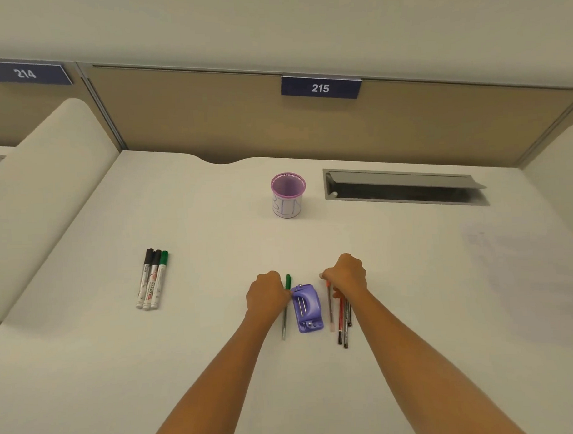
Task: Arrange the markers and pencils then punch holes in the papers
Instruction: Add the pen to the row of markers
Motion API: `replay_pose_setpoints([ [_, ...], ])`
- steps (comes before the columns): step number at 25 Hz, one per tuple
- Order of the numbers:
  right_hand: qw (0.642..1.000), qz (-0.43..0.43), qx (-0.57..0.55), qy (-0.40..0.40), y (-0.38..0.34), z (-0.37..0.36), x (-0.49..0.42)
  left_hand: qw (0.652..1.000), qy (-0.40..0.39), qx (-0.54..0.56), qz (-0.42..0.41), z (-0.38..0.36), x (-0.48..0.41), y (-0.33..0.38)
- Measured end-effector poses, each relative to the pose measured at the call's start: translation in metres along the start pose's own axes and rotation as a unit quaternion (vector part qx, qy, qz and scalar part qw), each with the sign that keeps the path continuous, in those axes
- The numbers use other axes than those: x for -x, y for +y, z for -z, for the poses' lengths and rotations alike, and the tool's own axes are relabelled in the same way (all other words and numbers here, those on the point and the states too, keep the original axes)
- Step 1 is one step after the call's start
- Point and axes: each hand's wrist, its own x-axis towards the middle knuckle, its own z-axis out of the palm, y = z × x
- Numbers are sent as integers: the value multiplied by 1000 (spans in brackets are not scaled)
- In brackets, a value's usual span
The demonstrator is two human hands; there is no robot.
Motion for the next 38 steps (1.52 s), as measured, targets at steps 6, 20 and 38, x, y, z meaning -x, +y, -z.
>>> replay_pose_setpoints([
  [6, 996, 38, 85, -13, 19, -8, 4, 1000, 7, -18, 13, -8, 8, 7],
  [20, 955, 276, -99, -37, -63, -12, 33, 948, 164, 273, 4, 35, 12, -25],
  [38, 929, 323, -163, -77, -50, -93, 57, 917, 220, 330, -50, 26, 33, -71],
])
